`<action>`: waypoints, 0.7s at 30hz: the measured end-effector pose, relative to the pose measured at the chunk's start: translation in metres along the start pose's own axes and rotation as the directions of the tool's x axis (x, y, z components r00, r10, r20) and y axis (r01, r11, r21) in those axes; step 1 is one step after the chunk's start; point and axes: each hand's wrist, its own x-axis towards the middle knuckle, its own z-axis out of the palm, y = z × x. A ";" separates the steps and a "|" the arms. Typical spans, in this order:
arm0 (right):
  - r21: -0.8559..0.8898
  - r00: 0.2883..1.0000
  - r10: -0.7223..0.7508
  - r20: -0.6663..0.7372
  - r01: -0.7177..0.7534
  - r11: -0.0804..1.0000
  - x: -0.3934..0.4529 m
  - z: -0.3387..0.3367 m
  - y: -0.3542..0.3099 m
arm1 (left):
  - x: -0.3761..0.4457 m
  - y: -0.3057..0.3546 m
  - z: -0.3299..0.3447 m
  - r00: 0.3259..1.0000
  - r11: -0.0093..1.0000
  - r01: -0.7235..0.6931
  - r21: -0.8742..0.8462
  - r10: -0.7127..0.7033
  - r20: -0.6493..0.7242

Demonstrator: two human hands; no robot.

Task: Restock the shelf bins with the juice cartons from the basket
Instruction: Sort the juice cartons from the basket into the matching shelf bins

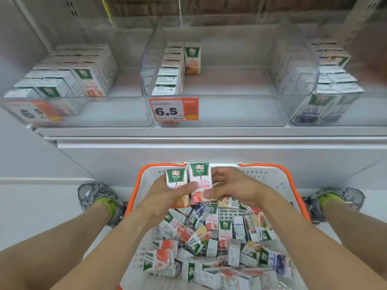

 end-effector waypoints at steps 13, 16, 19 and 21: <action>-0.108 0.901 -0.430 -0.061 0.423 0.900 -0.005 0.066 -0.115 | -0.080 0.139 -0.077 0.973 0.881 -0.212 0.423 0.229 0.012; -0.157 0.813 -0.567 -0.136 0.547 0.822 0.006 0.089 -0.147 | -0.092 0.155 -0.109 0.900 0.868 -0.328 0.373 0.406 -0.155; -0.312 0.673 -0.716 -0.186 0.650 0.693 0.023 0.108 -0.192 | -0.087 0.156 -0.152 0.809 0.886 -0.408 0.219 0.462 -0.363; -0.410 0.584 -0.789 -0.190 0.683 0.604 0.041 0.120 -0.224 | -0.081 0.151 -0.179 0.814 0.908 -0.419 -0.004 0.374 -0.444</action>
